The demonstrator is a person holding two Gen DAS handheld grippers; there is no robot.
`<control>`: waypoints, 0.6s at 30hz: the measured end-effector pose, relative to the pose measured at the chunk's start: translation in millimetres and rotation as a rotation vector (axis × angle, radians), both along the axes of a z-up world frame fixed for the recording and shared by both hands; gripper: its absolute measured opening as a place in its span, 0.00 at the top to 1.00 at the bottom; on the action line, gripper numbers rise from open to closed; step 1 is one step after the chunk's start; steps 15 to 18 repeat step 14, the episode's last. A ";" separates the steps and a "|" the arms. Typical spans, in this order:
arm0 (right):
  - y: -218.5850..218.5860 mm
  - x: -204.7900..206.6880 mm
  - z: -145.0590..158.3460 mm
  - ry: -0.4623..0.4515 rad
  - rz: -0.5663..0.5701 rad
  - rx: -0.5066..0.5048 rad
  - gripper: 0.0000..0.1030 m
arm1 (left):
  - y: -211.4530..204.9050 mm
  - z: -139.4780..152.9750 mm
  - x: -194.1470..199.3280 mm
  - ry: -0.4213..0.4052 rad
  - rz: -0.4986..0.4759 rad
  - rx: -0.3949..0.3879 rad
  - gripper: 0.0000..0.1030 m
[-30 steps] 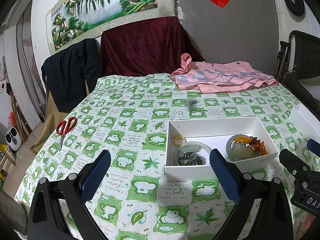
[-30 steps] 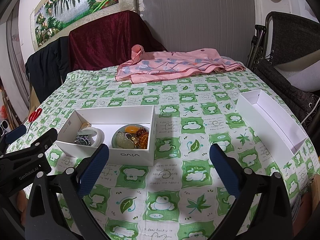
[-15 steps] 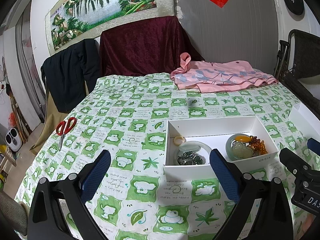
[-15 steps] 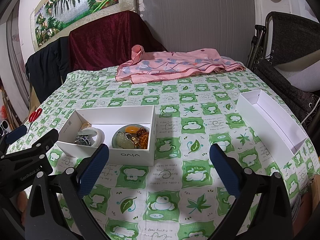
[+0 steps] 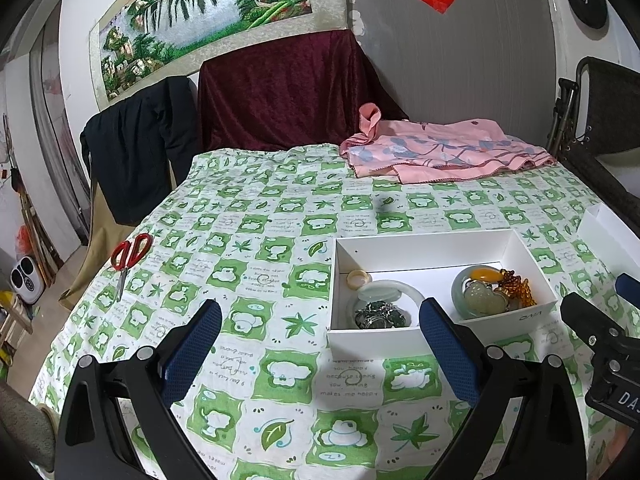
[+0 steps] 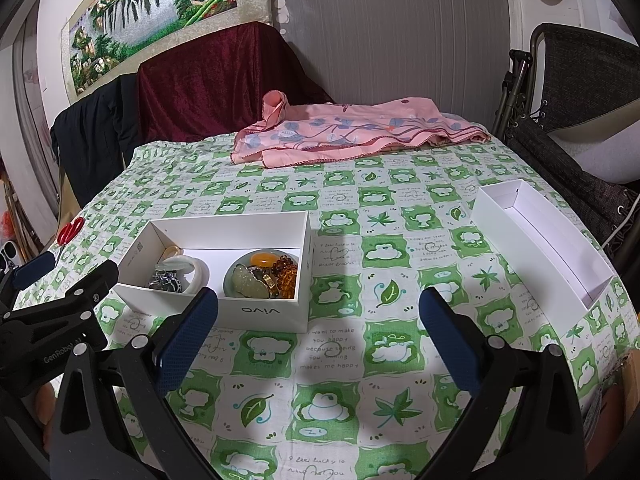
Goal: Organize jewelry
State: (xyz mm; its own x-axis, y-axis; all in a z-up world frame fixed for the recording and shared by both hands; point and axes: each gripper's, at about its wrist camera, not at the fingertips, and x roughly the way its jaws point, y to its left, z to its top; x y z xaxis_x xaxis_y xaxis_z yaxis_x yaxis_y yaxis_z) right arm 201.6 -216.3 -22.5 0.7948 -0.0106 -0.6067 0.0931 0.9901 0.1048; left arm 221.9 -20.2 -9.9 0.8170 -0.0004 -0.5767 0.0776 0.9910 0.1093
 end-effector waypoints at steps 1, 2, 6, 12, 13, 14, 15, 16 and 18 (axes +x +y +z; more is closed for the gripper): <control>-0.1 0.0 0.2 0.000 0.000 0.000 0.07 | -0.2 -0.4 0.1 0.002 -0.002 0.001 0.06; -0.1 -0.1 0.3 0.000 0.000 0.000 0.07 | -1.1 0.0 0.6 0.004 -0.003 0.002 0.06; -0.3 0.0 -0.1 0.000 0.000 0.001 0.07 | -2.4 0.7 0.6 0.002 -0.003 0.006 0.06; -0.2 0.6 0.9 -0.002 -0.001 0.002 0.07 | -2.1 1.8 -0.2 -0.002 0.000 0.004 0.06; -0.6 0.2 1.1 -0.002 -0.001 0.002 0.07 | -2.1 2.0 0.2 -0.001 0.001 0.003 0.06; -0.6 0.2 1.1 -0.002 -0.001 0.002 0.07 | -1.6 2.0 0.2 0.001 0.001 0.001 0.06; -0.6 0.2 1.1 -0.002 -0.001 0.002 0.07 | -1.6 2.0 0.2 0.001 0.001 0.001 0.06; -0.6 0.2 1.1 -0.002 -0.001 0.002 0.07 | -1.6 2.0 0.2 0.001 0.001 0.001 0.06; -0.6 0.2 1.1 -0.002 -0.001 0.002 0.07 | -1.6 2.0 0.2 0.001 0.001 0.001 0.06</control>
